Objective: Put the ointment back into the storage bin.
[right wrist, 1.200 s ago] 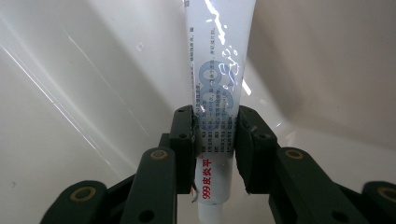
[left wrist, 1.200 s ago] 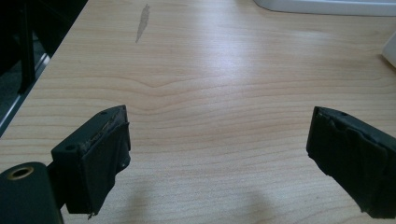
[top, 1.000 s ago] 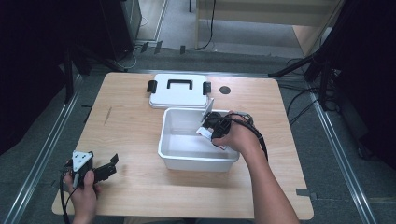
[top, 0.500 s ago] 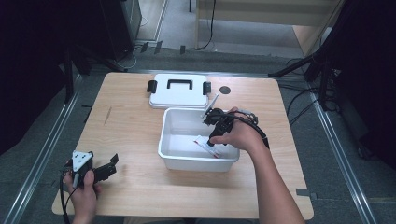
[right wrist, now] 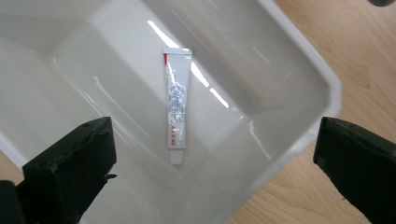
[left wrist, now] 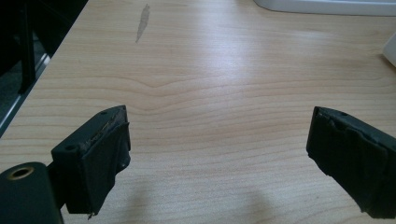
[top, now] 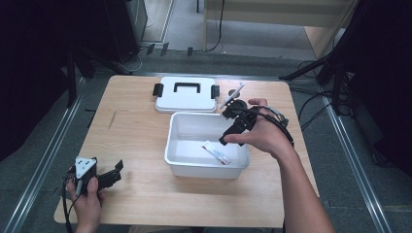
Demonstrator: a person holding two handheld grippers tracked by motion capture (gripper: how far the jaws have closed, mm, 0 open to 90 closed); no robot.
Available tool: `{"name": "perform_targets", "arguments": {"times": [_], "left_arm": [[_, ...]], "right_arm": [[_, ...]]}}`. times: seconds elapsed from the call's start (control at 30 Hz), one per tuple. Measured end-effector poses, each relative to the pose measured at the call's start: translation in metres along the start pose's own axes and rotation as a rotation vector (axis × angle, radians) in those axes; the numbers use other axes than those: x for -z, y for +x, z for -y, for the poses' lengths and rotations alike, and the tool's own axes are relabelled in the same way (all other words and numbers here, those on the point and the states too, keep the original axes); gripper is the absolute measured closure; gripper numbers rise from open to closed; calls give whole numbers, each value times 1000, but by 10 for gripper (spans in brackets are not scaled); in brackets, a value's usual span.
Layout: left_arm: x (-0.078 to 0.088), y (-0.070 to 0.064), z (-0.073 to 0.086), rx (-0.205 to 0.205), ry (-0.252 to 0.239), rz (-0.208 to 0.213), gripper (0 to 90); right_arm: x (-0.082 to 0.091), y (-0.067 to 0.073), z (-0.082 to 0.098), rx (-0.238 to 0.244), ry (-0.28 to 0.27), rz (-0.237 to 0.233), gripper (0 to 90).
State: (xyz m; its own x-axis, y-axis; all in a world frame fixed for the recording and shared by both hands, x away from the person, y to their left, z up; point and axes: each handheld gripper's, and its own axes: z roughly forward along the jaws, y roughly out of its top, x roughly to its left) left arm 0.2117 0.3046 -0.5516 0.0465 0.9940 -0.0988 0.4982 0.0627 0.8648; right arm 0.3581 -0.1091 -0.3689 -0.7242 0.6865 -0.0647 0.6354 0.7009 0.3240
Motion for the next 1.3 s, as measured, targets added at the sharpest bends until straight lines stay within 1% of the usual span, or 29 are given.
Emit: {"name": "perform_targets", "arguments": {"times": [0.03,0.07,0.1,0.17,0.2,0.23,0.27,0.3,0.33,0.4,0.5,0.53,0.6,0.63,0.7,0.73,0.77,0.8,0.87,0.9,0.93,0.97,1.0,1.03,1.07,1.1,1.13,1.23,1.3], "left_arm": [[0,0,0,0,0,0,70],[0,0,0,-1,0,0,70],[0,0,0,-1,0,-1,70],[0,0,0,-2,1,-2,70],[0,0,0,-2,1,-2,70],[0,0,0,-3,2,-3,70],[0,0,0,-3,2,-4,70],[0,0,0,-4,2,-5,70],[0,0,0,-4,2,-5,70],[0,0,0,-6,3,-6,70],[0,-1,0,-7,5,-7,70],[0,-1,0,-8,6,-8,70],[0,-1,0,-9,7,-7,70],[0,-1,0,-9,7,-8,70],[0,-1,0,-9,6,-8,70],[0,-1,0,-9,6,-8,70],[0,-1,0,-9,7,-9,70],[0,-1,0,-9,7,-9,70],[0,-1,0,-11,7,-9,70],[0,-1,0,-11,8,-9,70],[0,-1,0,-10,7,-9,70],[0,-1,0,-9,7,-9,70],[0,-1,0,-9,9,-10,70],[0,-1,0,-9,9,-10,70],[0,-1,0,-9,7,-10,70],[0,-1,0,-11,7,-10,70],[0,-1,0,-11,7,-10,70],[0,-1,0,-12,8,-10,70],[0,-1,0,-12,7,-11,70]], "right_arm": [[0,0,0,0,0,0,0],[3,-2,3,-10,-6,4,0],[9,-8,10,-37,-26,19,0],[12,-14,16,-54,-43,27,0],[14,-16,20,-73,-53,29,0],[14,-16,20,-73,-53,29,0],[17,-24,27,-97,-87,40,0],[18,-28,31,-120,-101,40,0],[18,-28,31,-120,-101,40,0],[21,-35,40,-144,-120,35,0],[21,-45,55,-196,-146,27,0],[20,-48,59,-201,-149,29,0],[16,-55,70,-229,-156,38,0],[11,-61,80,-263,-168,43,0],[7,-67,89,-285,-189,49,0],[7,-67,89,-285,-189,49,0],[5,-69,94,-306,-201,50,0],[1,-75,105,-336,-229,58,0],[-1,-77,108,-344,-235,60,0],[-5,-81,119,-357,-263,72,0],[-5,-81,119,-357,-263,72,0],[-8,-83,129,-370,-283,82,0],[-10,-83,133,-378,-292,86,0],[-10,-83,133,-378,-292,86,0],[-15,-84,143,-393,-312,93,0],[-17,-84,149,-402,-322,100,0],[-17,-84,149,-402,-322,100,0],[-27,-84,166,-419,-351,119,0],[-32,-84,176,-433,-369,122,0]]}}
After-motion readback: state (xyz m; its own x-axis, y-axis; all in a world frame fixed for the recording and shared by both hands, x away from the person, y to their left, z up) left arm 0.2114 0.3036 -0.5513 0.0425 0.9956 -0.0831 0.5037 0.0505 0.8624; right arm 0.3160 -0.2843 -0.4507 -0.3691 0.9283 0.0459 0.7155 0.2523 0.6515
